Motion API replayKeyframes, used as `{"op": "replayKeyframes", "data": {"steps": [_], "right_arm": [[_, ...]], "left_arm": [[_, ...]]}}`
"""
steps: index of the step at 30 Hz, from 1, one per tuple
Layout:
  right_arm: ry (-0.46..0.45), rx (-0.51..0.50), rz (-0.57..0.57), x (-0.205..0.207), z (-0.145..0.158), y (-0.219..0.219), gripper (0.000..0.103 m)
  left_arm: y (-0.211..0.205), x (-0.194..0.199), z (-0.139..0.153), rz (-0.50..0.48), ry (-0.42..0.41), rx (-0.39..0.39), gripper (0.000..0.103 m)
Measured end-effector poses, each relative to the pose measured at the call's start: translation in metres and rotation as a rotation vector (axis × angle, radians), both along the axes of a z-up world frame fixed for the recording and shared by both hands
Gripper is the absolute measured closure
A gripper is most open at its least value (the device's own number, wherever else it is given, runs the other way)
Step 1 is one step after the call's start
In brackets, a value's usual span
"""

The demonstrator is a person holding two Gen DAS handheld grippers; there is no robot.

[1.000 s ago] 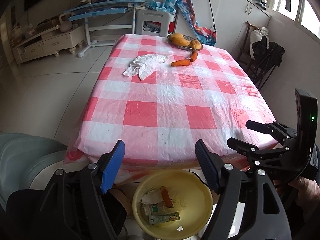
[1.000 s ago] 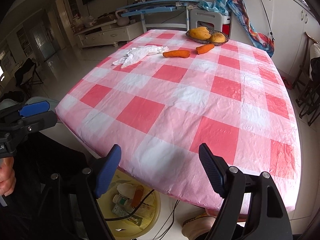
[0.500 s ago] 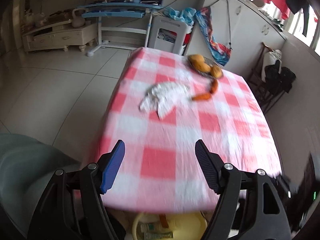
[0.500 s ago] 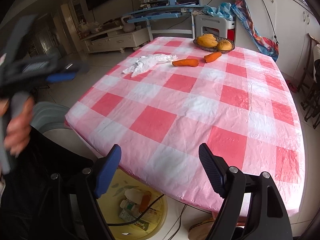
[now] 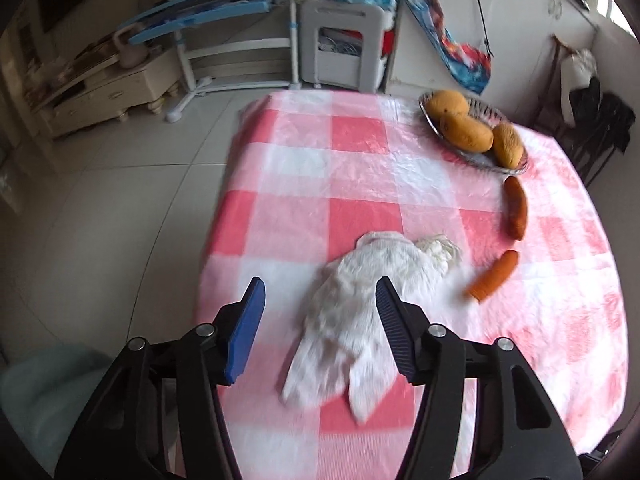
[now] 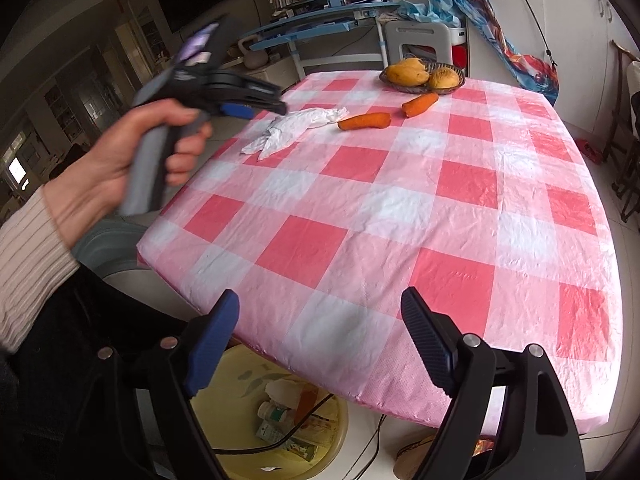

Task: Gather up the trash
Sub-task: 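Grasp the white crumpled tissue on the tablecloth with the left tool, then lift the white tissue off the tablecloth with the left tool and hold it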

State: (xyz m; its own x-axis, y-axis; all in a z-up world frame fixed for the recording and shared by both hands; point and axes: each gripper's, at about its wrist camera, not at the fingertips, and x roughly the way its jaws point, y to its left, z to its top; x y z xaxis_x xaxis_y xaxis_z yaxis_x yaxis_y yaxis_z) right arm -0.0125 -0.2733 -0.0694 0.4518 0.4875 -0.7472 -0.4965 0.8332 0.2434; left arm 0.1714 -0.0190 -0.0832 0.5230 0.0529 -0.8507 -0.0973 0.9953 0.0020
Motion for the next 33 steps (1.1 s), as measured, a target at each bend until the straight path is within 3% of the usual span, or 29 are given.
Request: {"op": "replayKeyframes", "data": {"steps": [2,4,7,15,21,25,29,33], "right_arm": [[0.000,-0.009,0.004,0.000,-0.001,0.001,0.023],[0.002,-0.008,0.003,0.001,-0.001,-0.001,0.023],[0.007,0.008,-0.008,0.004,0.000,-0.004,0.023],[0.005,0.035,-0.015,0.004,0.003,-0.009,0.023],[-0.001,0.031,-0.026,0.002,0.004,-0.010,0.023],[-0.006,0.004,-0.024,0.000,0.002,-0.008,0.023],[-0.012,-0.012,-0.026,0.000,0.001,-0.005,0.023],[-0.023,-0.026,-0.028,-0.001,0.001,-0.004,0.023]], "left_arm": [[-0.005,0.011,-0.010,-0.022,0.021,0.006,0.056],[-0.011,0.016,-0.017,-0.043,0.023,0.020,0.079],[-0.014,0.015,-0.011,-0.072,0.026,-0.029,0.089],[-0.015,-0.017,0.034,-0.098,-0.073,-0.111,0.090],[-0.006,-0.050,0.055,-0.067,-0.122,-0.271,0.090],[-0.002,-0.070,0.054,-0.041,-0.119,-0.305,0.090],[0.015,-0.089,0.045,0.015,-0.095,-0.420,0.090],[0.017,-0.102,0.030,0.071,-0.041,-0.385,0.090]]}}
